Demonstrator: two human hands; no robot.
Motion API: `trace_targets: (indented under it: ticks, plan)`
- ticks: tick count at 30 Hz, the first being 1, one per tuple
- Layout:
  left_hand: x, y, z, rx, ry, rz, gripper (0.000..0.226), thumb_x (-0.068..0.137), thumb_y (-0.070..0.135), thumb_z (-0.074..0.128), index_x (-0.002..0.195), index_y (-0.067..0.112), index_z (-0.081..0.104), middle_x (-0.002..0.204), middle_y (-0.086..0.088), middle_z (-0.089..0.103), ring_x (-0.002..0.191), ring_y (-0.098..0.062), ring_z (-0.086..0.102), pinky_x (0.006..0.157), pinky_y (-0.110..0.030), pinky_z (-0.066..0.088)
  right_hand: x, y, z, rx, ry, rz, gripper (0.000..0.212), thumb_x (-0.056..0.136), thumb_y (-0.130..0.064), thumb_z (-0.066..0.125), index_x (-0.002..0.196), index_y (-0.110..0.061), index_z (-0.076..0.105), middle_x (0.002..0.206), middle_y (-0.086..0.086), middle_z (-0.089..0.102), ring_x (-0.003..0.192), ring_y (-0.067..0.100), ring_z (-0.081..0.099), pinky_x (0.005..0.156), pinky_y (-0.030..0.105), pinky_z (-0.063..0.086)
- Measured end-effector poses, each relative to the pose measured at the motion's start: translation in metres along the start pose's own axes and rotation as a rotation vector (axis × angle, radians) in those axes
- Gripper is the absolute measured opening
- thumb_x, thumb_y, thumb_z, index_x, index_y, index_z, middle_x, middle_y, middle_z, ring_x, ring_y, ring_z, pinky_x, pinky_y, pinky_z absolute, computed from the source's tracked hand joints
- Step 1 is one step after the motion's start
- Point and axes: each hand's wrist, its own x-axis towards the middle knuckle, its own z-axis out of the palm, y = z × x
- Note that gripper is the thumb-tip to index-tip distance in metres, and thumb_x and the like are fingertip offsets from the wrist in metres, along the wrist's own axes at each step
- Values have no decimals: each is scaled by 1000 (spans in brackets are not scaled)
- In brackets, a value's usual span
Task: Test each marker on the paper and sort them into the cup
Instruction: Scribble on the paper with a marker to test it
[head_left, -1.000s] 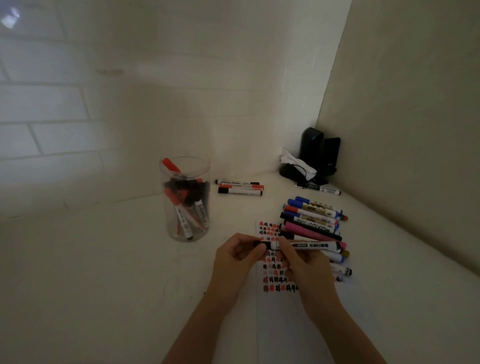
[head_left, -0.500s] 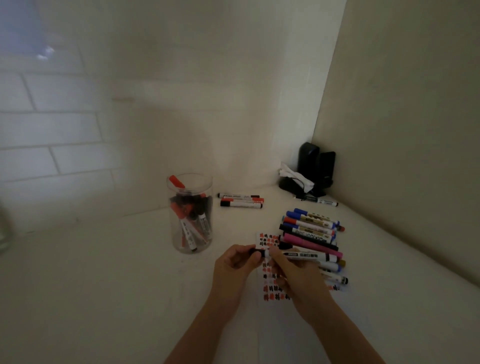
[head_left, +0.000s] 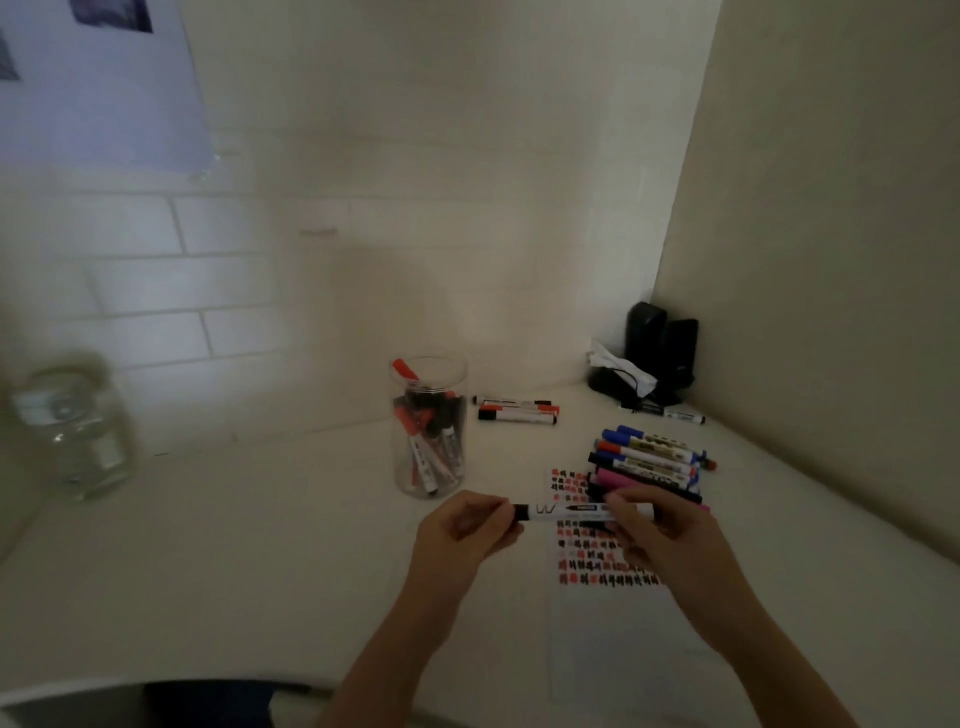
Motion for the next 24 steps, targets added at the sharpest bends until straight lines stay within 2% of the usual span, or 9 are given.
trace_targets:
  ticks: [2,4,6,9,11,14,16,20,24]
  plan:
    - [-2,5,-4,-2,5,21,18,86,3,65,99,-8,64,93,-17,73,91,-29,71,79,-26,56,-3,1,-2,-158,-30,-57,15,78,-32,67,91,-27,73,72,1,70,66,28,63,63,33,58]
    - [-5,9,-2,-15,35,51,16,86,2,65,100,-6,65,92,-15,74,91,-26,71,79,-25,56,-4,4,2,-286,-44,-114,8,82,-26,68,87,-31,72,71,-9,70,60,10,62,57,19,53]
    - [-5,11,2,21,93,111,14,84,0,66,98,-2,68,88,-11,75,86,-22,72,76,-22,56,-5,10,8,-356,-45,-137,8,84,-26,67,84,-33,71,70,-10,70,56,1,58,51,12,45]
    - [-5,13,7,82,121,184,14,82,-2,69,95,2,69,84,-8,75,82,-18,72,72,-17,54,-10,24,16,-318,-14,-112,8,86,-26,66,82,-32,70,72,-10,69,61,6,61,56,20,51]
    - [-7,12,6,93,120,197,14,82,-3,68,95,1,69,85,-9,75,83,-19,72,72,-16,54,-10,28,19,-295,-7,-113,8,87,-28,64,81,-29,70,69,-8,68,58,11,58,57,27,49]
    - [-13,8,-2,83,111,205,14,83,-4,66,97,0,67,87,-9,75,85,-19,72,75,-19,55,-9,28,21,-271,-63,-91,9,88,-26,64,81,-24,70,65,-8,68,52,4,55,55,20,46]
    - [-14,6,-4,115,114,188,13,84,-1,65,97,4,68,87,-7,75,86,-18,72,77,-22,56,-8,31,24,-269,-98,-41,10,89,-26,63,82,-22,69,67,-9,70,55,4,59,58,18,50]
    - [-9,3,5,38,274,158,20,88,8,65,107,12,63,89,-6,75,89,-16,71,81,-27,55,-4,34,39,-218,-94,-22,5,88,-23,64,88,-23,68,73,-6,72,66,9,67,67,24,56]
    - [4,19,9,97,400,314,20,86,6,67,104,14,63,91,-2,74,87,-14,70,79,-25,56,15,22,69,-274,-102,-136,3,88,-26,65,90,-28,65,78,-10,71,71,-1,65,64,16,51]
